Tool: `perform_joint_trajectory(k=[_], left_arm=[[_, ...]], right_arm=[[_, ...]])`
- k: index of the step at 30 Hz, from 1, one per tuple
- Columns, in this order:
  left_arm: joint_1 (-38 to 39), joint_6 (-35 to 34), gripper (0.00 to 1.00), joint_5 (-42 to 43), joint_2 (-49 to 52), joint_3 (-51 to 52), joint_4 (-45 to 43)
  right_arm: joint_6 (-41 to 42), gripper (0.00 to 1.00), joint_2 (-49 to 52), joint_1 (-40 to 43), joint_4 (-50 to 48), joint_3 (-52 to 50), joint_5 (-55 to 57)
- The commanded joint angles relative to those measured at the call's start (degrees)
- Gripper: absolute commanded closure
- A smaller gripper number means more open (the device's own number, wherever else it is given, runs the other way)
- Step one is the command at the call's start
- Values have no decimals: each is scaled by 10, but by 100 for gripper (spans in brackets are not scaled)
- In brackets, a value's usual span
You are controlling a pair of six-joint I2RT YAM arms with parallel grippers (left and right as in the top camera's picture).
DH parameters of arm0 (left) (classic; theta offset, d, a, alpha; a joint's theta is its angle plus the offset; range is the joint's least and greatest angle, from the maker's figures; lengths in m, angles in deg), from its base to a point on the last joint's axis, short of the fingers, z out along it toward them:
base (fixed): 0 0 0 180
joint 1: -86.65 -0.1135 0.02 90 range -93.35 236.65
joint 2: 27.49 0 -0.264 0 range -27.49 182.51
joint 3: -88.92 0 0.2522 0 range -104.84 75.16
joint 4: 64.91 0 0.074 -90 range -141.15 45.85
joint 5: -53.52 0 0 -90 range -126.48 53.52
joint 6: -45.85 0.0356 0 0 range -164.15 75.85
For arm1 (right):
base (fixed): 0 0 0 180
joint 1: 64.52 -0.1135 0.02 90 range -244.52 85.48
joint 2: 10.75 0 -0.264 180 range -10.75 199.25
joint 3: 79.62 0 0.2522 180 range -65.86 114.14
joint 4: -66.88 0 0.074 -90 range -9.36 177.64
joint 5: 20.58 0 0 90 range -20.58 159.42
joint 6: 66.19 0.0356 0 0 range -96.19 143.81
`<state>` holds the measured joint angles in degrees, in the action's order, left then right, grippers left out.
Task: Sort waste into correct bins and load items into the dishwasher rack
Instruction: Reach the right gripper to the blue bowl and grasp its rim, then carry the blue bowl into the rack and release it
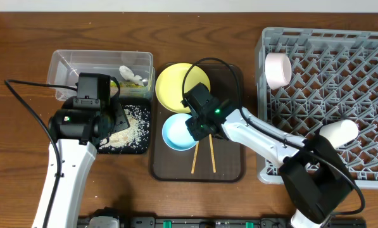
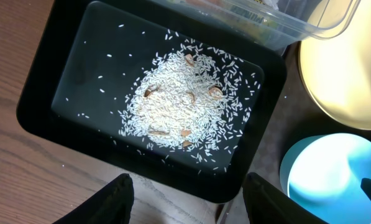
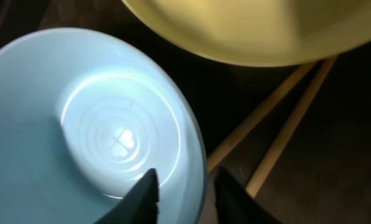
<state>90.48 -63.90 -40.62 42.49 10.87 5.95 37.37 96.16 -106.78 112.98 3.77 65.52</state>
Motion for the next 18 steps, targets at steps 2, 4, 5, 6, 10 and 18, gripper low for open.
perform_joint_trajectory(k=[2,4,5,6,10,18], left_arm=[[-3,-9,41,-10,0,3,3],[-3,-9,41,-10,0,3,3],[-3,-9,41,-10,0,3,3],[-3,-9,41,-10,0,3,3],[-3,-9,41,-10,0,3,4],[-3,-9,41,-11,0,3,5]], right_arm=[[19,86,15,-7,5,0,-2],[19,94,16,-7,6,0,0],[19,97,15,-7,5,0,0],[19,99,15,-7,5,0,0],[19,99,13,-5,4,1,1],[16,99,-90,57,6,30,99]])
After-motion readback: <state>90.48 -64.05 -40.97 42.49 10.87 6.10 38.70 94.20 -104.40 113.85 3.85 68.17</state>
